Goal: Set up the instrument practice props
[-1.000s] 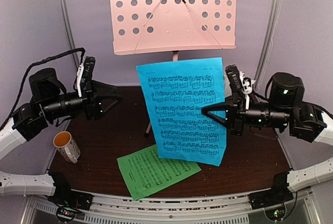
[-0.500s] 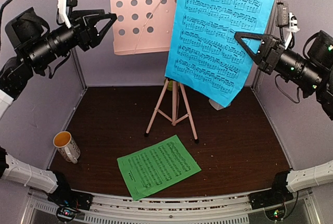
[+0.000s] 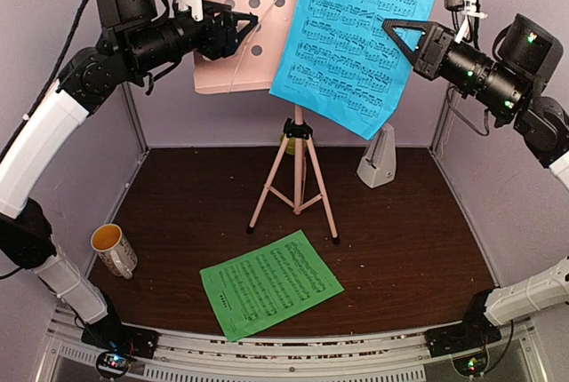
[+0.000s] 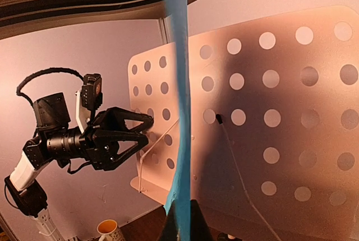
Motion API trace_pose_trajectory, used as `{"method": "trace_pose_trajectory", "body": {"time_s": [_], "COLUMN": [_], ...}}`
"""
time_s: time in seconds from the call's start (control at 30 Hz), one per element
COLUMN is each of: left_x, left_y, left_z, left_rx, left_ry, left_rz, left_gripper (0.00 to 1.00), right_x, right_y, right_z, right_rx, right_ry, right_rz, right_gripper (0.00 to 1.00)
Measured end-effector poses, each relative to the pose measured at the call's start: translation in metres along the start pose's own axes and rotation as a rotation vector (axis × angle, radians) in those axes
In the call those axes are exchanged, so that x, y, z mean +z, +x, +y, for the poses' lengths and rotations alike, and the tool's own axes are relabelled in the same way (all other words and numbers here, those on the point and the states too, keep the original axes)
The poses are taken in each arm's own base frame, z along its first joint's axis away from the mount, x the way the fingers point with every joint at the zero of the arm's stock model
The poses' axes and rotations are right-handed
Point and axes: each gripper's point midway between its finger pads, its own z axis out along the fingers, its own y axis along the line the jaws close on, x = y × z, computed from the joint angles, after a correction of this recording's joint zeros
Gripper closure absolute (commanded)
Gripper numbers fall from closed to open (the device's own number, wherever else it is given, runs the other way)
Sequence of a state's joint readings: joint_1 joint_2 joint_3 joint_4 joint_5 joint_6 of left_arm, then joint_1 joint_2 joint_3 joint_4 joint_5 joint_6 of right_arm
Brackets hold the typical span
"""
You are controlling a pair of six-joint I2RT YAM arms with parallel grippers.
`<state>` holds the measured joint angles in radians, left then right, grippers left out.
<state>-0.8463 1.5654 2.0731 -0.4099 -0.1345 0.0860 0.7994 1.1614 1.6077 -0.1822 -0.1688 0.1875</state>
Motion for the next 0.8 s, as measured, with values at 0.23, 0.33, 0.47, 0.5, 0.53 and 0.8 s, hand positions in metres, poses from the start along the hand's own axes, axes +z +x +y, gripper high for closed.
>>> {"method": "trace_pose_trajectory", "body": {"time_s": [0.23,0.33,0.47,0.5,0.53,0.8], "left_x": [0.018,0.02,0.024,0.025,0.025,0.029], "left_y": [0.005,0.006,0.007,0.008,0.009,0.018], "left_z": [-0.008,-0.009,-0.008,-0.008,-0.008,-0.008], "left_rx": [0.045,0.052,0.065,0.068,0.072,0.094], "left_ry": [-0.016,-0.025,-0.047,-0.052,-0.056,-0.072], "left_rz": [0.028,0.034,0.043,0.047,0.053,0.096], "left_gripper": [0.41,0.46,0.52,0.54,0.55,0.78], "right_x": [0.009,0.012,0.014,0.013,0.013,0.014], "right_y": [-0.009,-0.01,-0.015,-0.016,-0.017,-0.019], "right_z": [-0.006,-0.008,-0.011,-0.012,-0.012,-0.018], "right_rx": [-0.009,-0.015,-0.026,-0.03,-0.034,-0.042], "right_ry": [0.01,0.017,0.032,0.037,0.042,0.073], "right_rz": [-0.015,-0.017,-0.028,-0.031,-0.033,-0.041], "right_gripper": [1.0,1.0,1.0,1.0,1.0,1.0]}}
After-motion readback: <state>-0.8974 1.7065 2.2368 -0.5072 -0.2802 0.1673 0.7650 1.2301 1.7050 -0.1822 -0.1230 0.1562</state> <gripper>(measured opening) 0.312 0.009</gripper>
